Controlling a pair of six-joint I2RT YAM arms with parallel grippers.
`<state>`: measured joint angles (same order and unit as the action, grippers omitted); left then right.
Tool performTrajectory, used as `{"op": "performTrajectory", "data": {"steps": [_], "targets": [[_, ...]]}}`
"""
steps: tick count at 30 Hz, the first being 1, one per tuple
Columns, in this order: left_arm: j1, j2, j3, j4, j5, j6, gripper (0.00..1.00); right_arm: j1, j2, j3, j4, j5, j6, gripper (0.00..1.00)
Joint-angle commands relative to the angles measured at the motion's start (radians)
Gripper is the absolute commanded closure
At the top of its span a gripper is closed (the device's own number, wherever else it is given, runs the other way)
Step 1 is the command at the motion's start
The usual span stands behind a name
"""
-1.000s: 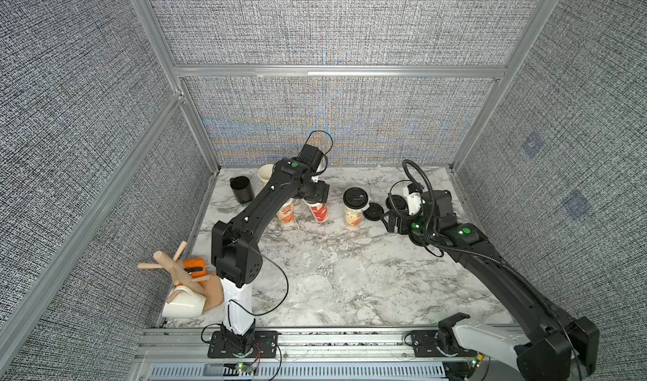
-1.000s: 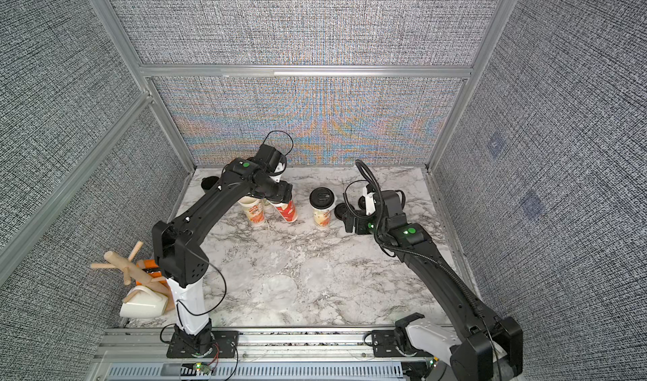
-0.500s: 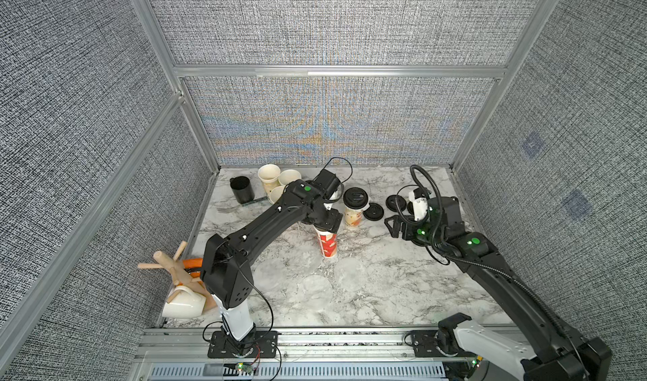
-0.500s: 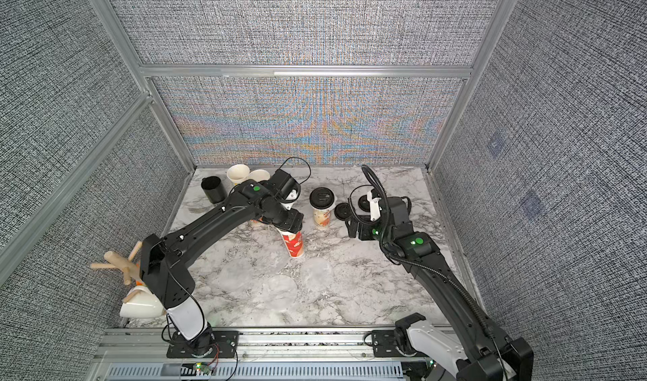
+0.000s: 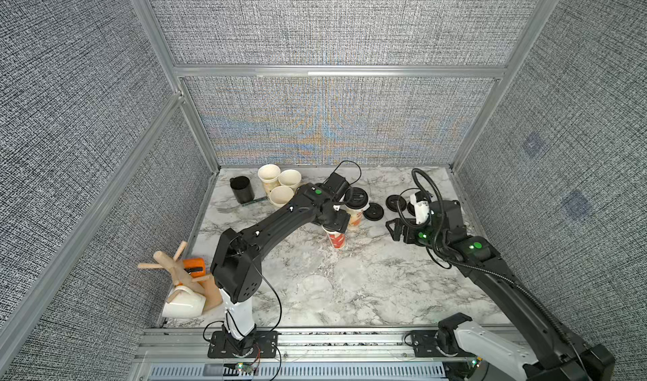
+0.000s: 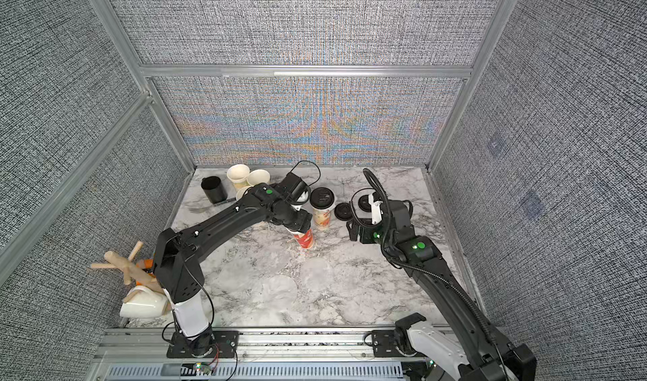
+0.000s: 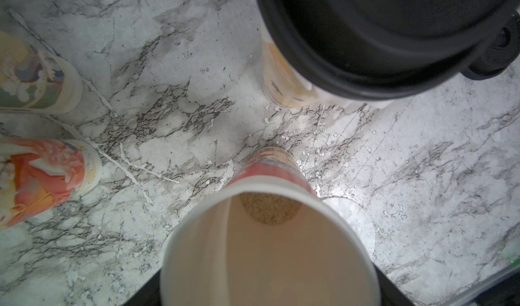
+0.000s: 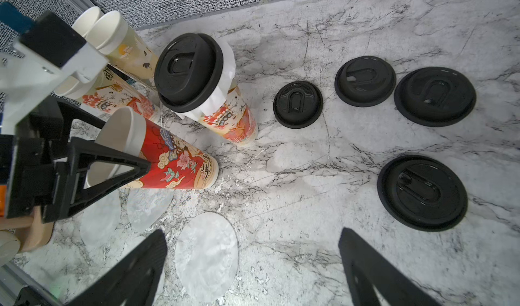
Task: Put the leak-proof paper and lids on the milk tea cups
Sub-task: Place the cup at the center of the board.
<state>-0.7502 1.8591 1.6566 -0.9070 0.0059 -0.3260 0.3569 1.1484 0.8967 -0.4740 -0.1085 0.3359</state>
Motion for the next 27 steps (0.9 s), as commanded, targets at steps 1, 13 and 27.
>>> {"op": "performTrajectory", "data": {"steps": [1,13,27], "targets": [[-0.002,0.018,0.01,-0.013,-0.008,-0.002,0.19,0.0,0.005,-0.007,0.015,-0.003,-0.001,0.02],[-0.005,0.023,0.086,-0.037,-0.019,0.015,0.08,0.014,-0.025,-0.171,0.063,-0.057,0.073,0.03],[-0.005,-0.036,0.139,-0.074,-0.012,0.028,0.0,0.088,-0.031,-0.183,0.022,-0.003,0.133,0.03]]}}
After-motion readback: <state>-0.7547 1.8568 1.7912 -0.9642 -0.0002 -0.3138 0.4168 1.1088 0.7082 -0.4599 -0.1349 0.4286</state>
